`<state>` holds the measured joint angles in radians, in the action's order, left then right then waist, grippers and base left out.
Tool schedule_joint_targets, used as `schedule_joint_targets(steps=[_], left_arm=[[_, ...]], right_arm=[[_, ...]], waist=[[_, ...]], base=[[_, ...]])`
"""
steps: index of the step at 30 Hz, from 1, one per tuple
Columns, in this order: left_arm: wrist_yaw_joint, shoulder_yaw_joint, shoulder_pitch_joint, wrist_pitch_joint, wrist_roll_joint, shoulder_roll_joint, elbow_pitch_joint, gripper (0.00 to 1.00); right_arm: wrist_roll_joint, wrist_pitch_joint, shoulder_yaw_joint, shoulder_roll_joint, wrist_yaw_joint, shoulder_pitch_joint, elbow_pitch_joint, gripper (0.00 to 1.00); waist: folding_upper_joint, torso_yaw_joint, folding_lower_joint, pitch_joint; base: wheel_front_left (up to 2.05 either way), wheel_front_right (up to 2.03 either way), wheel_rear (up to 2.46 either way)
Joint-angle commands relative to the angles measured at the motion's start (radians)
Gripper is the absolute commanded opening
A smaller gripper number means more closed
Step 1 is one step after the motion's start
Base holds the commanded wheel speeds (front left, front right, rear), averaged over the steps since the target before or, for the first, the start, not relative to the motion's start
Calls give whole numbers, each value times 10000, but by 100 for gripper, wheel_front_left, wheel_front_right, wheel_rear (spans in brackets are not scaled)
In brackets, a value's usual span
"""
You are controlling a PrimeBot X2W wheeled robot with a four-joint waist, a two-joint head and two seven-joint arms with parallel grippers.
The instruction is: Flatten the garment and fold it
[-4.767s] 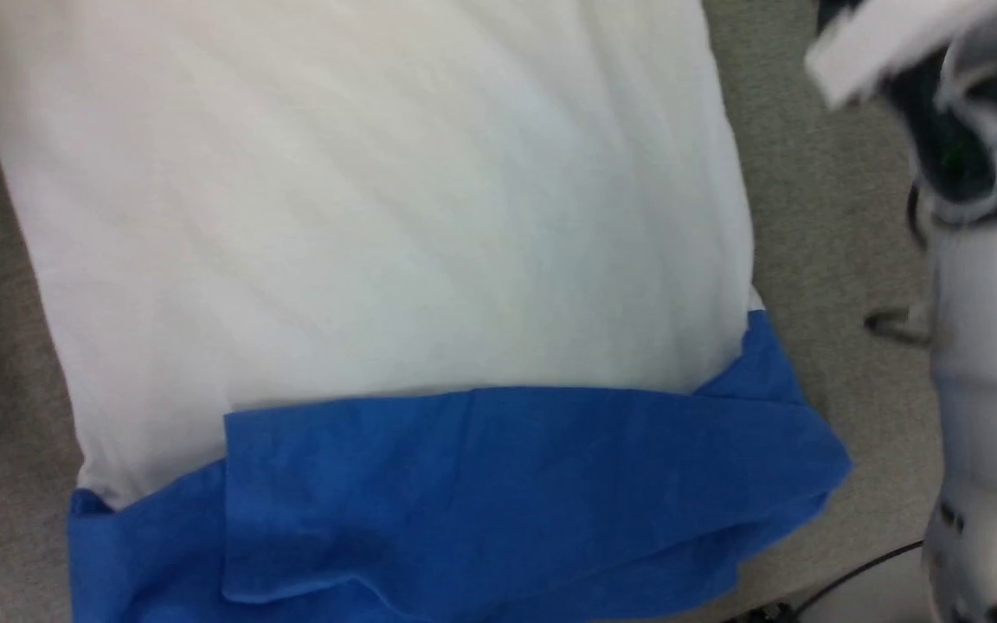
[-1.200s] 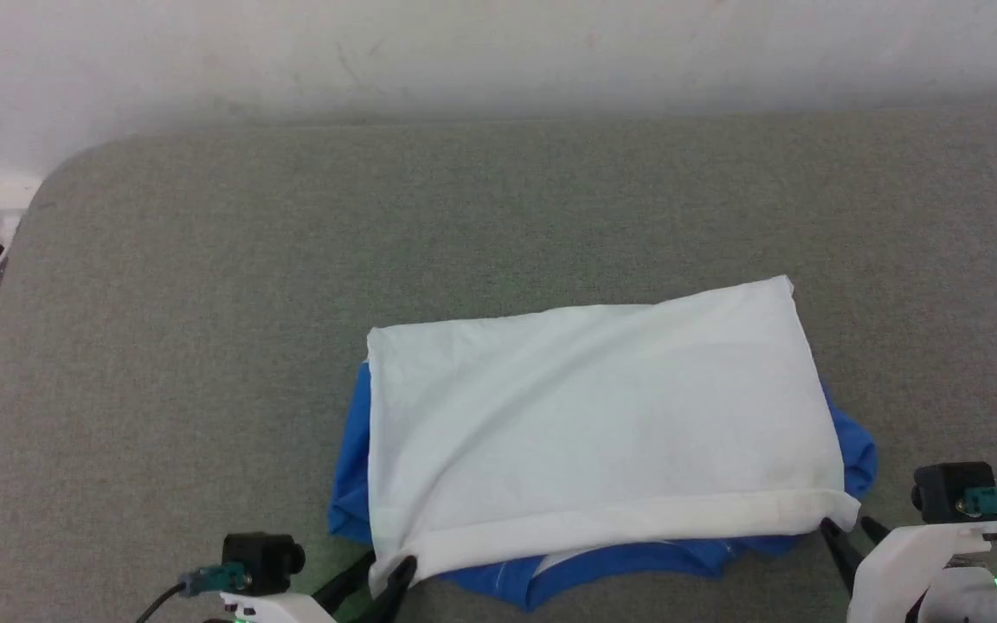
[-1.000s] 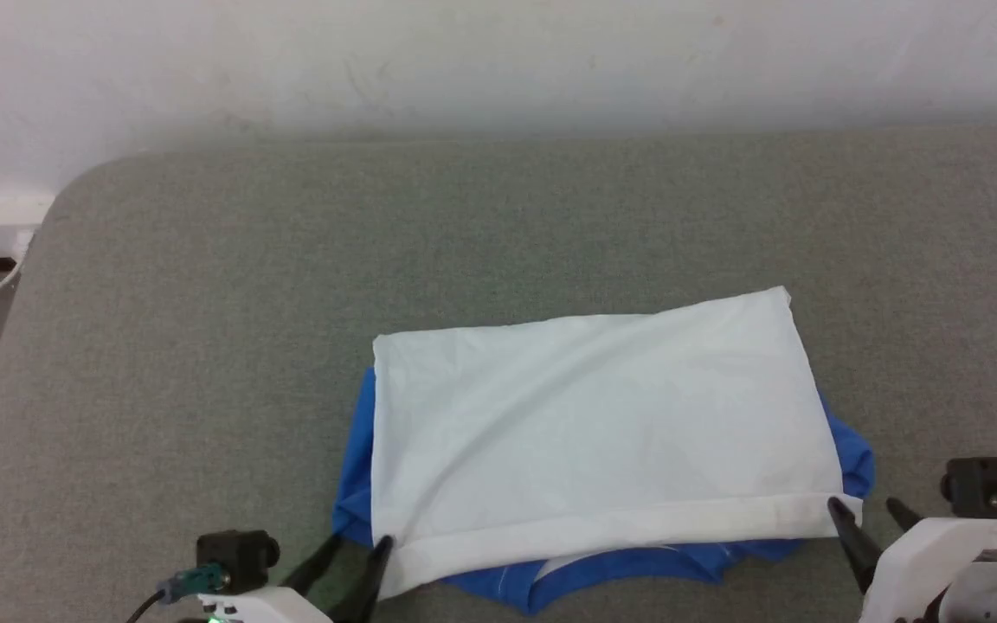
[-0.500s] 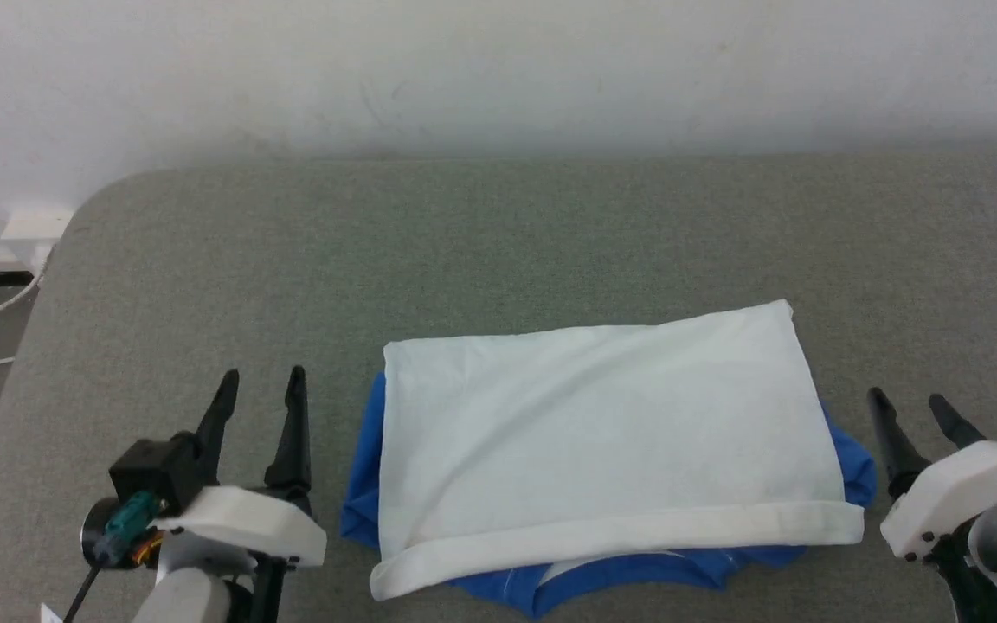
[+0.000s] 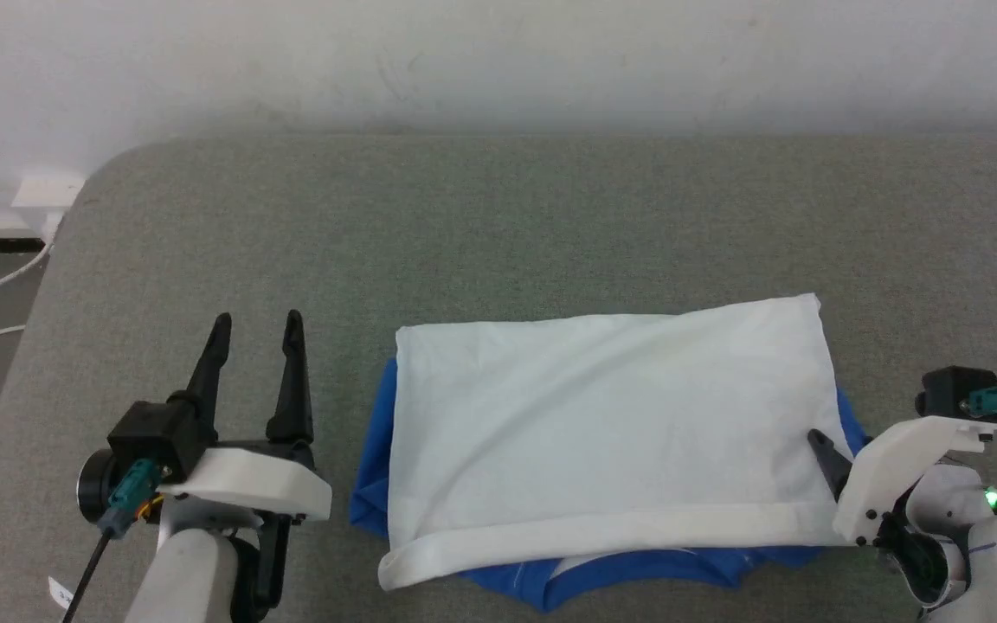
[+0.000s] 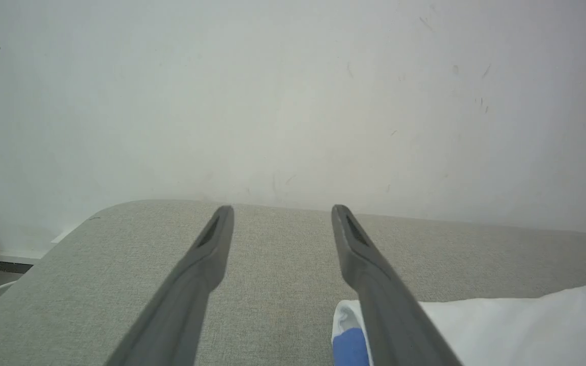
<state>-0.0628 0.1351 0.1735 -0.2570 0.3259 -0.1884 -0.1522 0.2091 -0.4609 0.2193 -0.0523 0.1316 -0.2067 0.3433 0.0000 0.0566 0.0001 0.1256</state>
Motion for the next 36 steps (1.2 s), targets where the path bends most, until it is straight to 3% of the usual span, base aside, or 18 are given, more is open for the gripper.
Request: schedule_joint_targets(steps=[1, 9, 12, 13, 23, 36], left_arm=[[136, -151, 116, -46, -170, 117, -62, 100], [611, -709, -69, -46, -663, 565, -119, 100], [751, -859, -123, -46, -778, 679, -180, 100], [794, -908, -129, -47, -814, 710, -202, 100], [1114, -1244, -169, -47, -1129, 964, -389, 100], [1339, -1523, -340, -47, -1423, 1146, -368, 100]], right_arm=[[21, -228, -60, 19, -9, -168, 182, 100], [101, -1657, -189, 19, -9, -182, 761, 100], [408, -1860, -374, 20, -9, -144, 695, 9], [450, -1790, -415, 20, -9, -135, 629, 0], [617, -633, -102, 20, -9, -76, 330, 0], [-1625, 1, 2128, 20, -9, 536, -973, 0]], waist=[[0, 9, -1, 38], [0, 4, -1, 23], [0, -1, -1, 14], [0, -7, -1, 14], [0, -32, -1, -55], [0, -114, -1, -106]], base=[[0, 0, 0], [0, 0, 0], [0, 0, 0], [0, 0, 0], [0, 0, 0], [0, 0, 0]])
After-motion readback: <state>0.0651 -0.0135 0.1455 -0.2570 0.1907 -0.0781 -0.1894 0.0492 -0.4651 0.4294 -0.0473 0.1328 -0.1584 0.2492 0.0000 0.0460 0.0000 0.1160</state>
